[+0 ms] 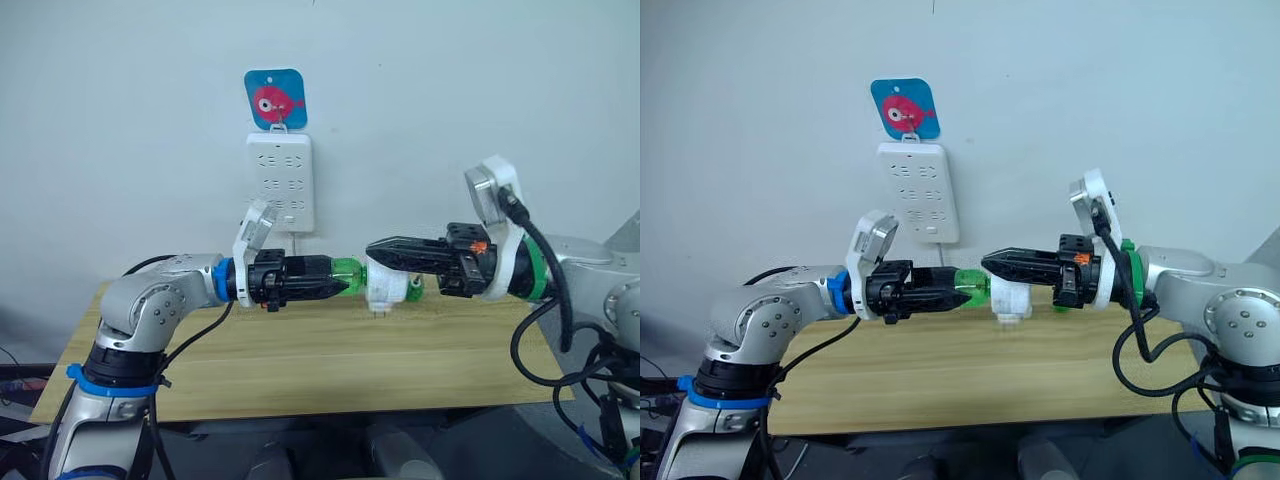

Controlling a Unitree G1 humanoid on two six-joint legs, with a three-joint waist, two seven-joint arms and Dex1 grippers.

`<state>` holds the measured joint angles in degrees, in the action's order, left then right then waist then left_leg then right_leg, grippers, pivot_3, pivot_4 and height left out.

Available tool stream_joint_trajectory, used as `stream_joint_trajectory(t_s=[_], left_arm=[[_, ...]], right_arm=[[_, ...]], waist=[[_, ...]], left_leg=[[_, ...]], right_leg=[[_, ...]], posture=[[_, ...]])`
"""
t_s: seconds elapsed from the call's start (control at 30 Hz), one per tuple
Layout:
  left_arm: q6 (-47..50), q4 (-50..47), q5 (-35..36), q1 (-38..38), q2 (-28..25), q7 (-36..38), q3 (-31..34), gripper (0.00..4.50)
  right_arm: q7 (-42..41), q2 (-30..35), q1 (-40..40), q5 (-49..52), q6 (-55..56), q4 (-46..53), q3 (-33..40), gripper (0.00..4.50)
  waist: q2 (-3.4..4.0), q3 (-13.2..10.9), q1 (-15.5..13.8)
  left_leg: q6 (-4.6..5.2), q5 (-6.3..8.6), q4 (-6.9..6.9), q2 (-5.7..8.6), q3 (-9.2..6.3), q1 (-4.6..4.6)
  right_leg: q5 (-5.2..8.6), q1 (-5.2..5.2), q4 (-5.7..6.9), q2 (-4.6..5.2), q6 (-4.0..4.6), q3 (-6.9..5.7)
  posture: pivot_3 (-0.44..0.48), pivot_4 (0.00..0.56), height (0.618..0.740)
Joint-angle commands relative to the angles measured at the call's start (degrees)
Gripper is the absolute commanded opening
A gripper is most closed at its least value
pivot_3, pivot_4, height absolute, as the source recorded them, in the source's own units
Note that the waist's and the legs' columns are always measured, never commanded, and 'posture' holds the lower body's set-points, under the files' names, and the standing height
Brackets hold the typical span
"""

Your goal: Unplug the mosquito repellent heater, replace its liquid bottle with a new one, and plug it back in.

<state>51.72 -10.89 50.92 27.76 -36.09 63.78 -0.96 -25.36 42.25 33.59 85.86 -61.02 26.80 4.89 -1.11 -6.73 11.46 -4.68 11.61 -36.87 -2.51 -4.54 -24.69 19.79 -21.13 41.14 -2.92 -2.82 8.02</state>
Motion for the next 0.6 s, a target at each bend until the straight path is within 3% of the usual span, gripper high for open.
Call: stream_joint_trajectory(t_s=[0.03, 0.37, 0.6], left_arm=[[-0.87, -1.35, 0.15, 0.29, -0.93, 2.51, 0.16, 2.25], [4.71, -2.00, 5.80, 0.69, -1.23, 2.88, 2.91, 2.25], [5.21, -0.39, 6.49, 1.50, 0.51, -0.30, 4.10, 2.25]], right_arm=[[2.64, 0.38, 2.38, 3.18, 0.88, -3.27, 2.76, 0.00], [-1.75, 2.10, -5.53, -20.54, 3.64, -5.64, -3.03, 0.00], [-8.00, 4.47, -9.87, -17.04, -1.74, 3.04, -4.98, 0.00]], waist=[[0.00, 0.00, -0.01], [0.01, 0.00, -0.18], [0.01, 0.00, -0.18]], left_leg=[[0.00, 0.00, 0.00, 0.00, 0.01, 0.00], [0.00, 0.00, 0.04, -0.02, 0.02, -0.01], [0.00, 0.00, 0.02, -0.02, 0.03, -0.01]], right_leg=[[0.00, -0.01, 0.00, 0.00, 0.00, 0.02], [0.00, -0.06, 0.00, -0.01, 0.00, 0.02], [0.00, -0.05, 0.00, -0.01, 0.00, 0.05]], posture=[[-0.193, 0.048, 0.740], [-0.188, 0.049, 0.740], [-0.188, 0.049, 0.740]])
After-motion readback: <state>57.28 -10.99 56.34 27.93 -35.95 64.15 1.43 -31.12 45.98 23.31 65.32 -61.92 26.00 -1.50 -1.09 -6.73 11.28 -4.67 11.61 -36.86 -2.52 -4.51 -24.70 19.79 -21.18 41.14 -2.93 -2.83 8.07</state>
